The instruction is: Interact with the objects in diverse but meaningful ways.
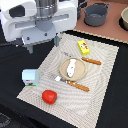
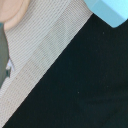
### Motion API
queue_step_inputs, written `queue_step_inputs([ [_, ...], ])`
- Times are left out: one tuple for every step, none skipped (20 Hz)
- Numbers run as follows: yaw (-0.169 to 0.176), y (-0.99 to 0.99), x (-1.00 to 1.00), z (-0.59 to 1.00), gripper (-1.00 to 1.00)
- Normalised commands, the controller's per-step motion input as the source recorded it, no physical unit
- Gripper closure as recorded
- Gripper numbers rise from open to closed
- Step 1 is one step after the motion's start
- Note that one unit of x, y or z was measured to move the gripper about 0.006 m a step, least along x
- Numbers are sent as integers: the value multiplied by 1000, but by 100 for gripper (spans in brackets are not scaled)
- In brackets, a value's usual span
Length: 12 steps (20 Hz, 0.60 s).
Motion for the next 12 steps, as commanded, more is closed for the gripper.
queue_step_inputs([
  [-75, -220, -520, -331, -100],
  [-79, -249, -509, -329, -100],
  [-87, -274, -471, -323, -100],
  [-96, -286, -406, -300, -100],
  [-100, -303, -389, -289, -100],
  [-101, -317, -397, -283, -100],
  [-102, -314, -397, -286, -100],
  [-99, -323, -397, -297, -100],
  [-100, -317, -383, -300, -100],
  [-104, -317, -351, -289, -100],
  [-117, -289, -243, -260, -100],
  [-139, -243, -71, -211, -100],
])
